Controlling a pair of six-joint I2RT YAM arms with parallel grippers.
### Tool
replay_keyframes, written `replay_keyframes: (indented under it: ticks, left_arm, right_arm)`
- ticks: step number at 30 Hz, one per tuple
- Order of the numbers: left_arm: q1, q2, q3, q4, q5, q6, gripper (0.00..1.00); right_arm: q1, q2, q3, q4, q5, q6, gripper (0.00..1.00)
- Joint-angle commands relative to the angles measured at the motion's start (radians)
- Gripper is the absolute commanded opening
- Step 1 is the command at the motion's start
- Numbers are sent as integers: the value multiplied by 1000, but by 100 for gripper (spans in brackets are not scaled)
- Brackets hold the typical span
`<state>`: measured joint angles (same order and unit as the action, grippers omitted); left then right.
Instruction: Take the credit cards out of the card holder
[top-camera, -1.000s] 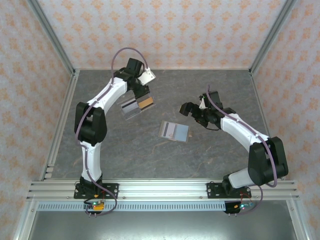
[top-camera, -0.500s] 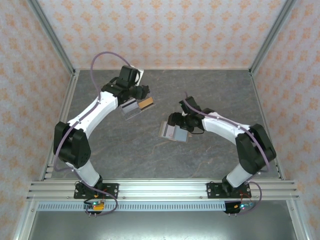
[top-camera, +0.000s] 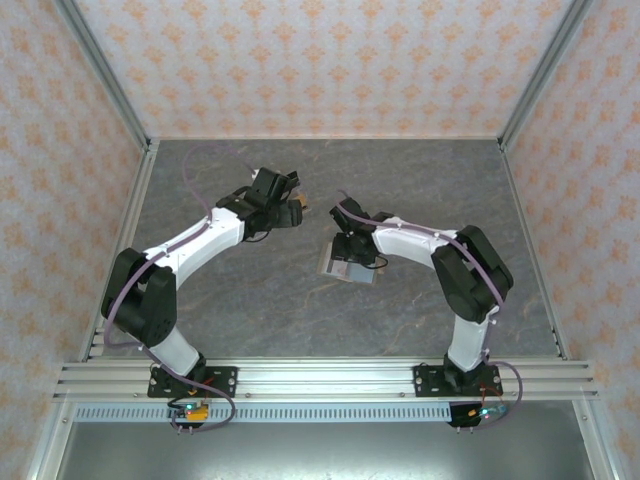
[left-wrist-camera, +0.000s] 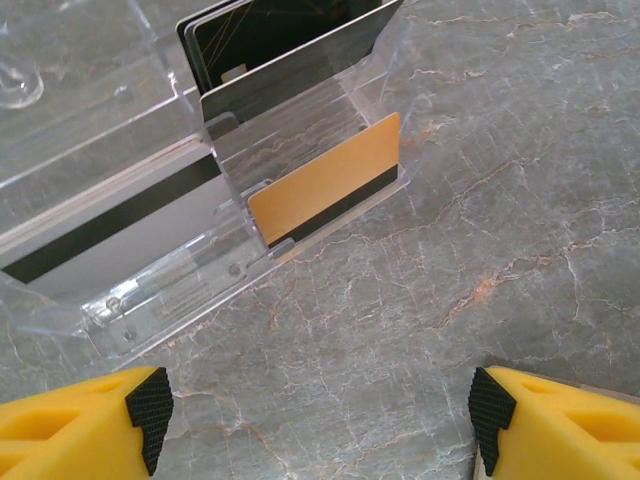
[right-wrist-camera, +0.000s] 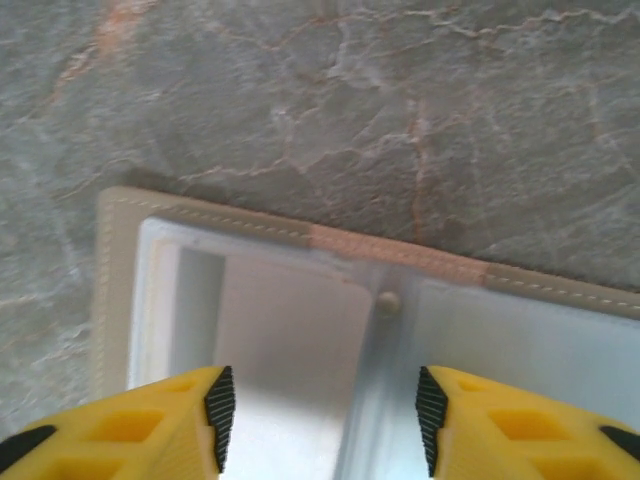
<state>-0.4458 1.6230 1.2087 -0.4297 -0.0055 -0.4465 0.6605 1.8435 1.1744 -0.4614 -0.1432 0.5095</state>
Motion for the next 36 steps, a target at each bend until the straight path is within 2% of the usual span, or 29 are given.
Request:
replay_keyframes:
  ticks: [1, 7, 10, 15, 19, 26, 30, 36]
  left_arm:
    - [-18, -20, -8, 13, -24, -102, 81]
    - [-33, -14, -18, 6, 75, -137, 81]
    - [-35, -16, -44, 30, 172, -159, 78]
    - [-44, 9, -99, 89, 352, -205, 62]
    - [-77, 43, -135, 149, 438, -244, 53]
    - [-147, 146, -90, 162, 469, -258, 40]
    - [-158, 203, -66, 157, 468, -263, 32]
    - [-166, 243, -51, 159, 470, -268, 30]
  right_arm:
    - [5, 27, 25, -86, 94, -16, 48]
    - [5, 58, 15, -82, 85, -13, 36]
    - [4, 55, 1, -70, 83, -14, 31]
    - [-10, 29, -42, -19, 44, -9, 26]
    - [-26, 11, -71, 11, 8, -10, 26]
    - [-45, -10, -97, 24, -6, -6, 26]
    - [-52, -11, -107, 35, -23, -5, 26]
    - [-56, -9, -108, 44, -37, -9, 24]
